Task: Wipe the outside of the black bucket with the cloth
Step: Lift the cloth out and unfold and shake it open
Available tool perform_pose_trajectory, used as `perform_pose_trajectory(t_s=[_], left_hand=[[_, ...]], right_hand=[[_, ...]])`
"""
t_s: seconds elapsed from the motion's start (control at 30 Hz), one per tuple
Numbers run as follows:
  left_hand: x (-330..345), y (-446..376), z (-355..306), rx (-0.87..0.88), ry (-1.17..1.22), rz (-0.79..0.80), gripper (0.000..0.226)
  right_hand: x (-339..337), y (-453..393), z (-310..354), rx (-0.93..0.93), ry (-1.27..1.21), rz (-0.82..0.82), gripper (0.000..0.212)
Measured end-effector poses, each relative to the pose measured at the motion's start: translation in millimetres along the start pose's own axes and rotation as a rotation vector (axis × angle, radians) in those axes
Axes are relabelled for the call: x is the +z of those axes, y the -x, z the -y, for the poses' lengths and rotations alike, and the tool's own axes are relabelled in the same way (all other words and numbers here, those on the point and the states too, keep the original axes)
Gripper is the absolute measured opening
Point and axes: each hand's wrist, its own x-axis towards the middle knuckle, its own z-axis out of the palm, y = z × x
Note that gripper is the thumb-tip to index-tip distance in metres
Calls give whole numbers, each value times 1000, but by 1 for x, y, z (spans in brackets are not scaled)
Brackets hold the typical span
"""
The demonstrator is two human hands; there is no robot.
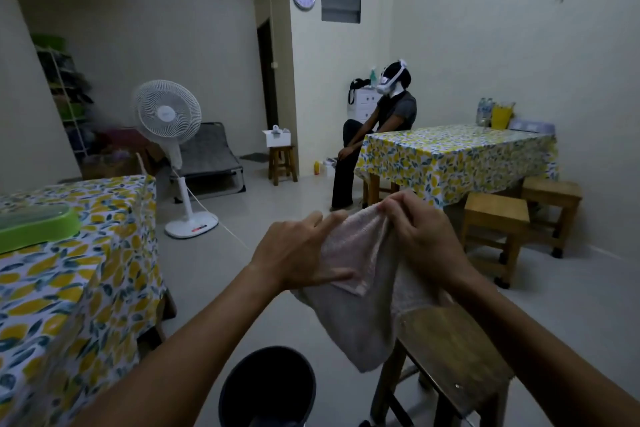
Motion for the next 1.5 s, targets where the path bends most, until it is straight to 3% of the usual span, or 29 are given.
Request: perform_pose_trajectory(t_s=[0.13, 0.3, 0.47, 0.57, 0.77, 1.13, 1.3, 1.43, 1.5], left_hand=[[9, 0, -2, -10, 110, -103, 63], [20, -12, -8, -149, 260, 54, 56], [12, -34, -43, -140, 976, 263, 39], [15, -38, -57, -176, 1129, 291, 35], [36, -30, -57, -170, 1032, 305, 30], [58, -11, -25, -241, 777, 318, 7], [73, -21, -20, -338, 734, 224, 8], [92, -38, -21, -355, 705, 176, 11], [103, -48, -24, -359, 695, 154, 12]], right_hand=[[-15, -5, 4, -21, 58, 29, 19], [-28, -9, 7, -2, 74, 186, 27], [-20, -8, 20, 35, 112, 310, 39], [-18, -7, 18, 44, 119, 328, 40], [-25, 0, 8, 151, 110, 396, 51], [-35, 6, -31, 167, 217, 197, 23], [-44, 15, -51, 126, 414, 232, 20], [-53, 27, -75, 147, 629, 231, 46], [-59, 33, -88, 159, 655, 275, 35]])
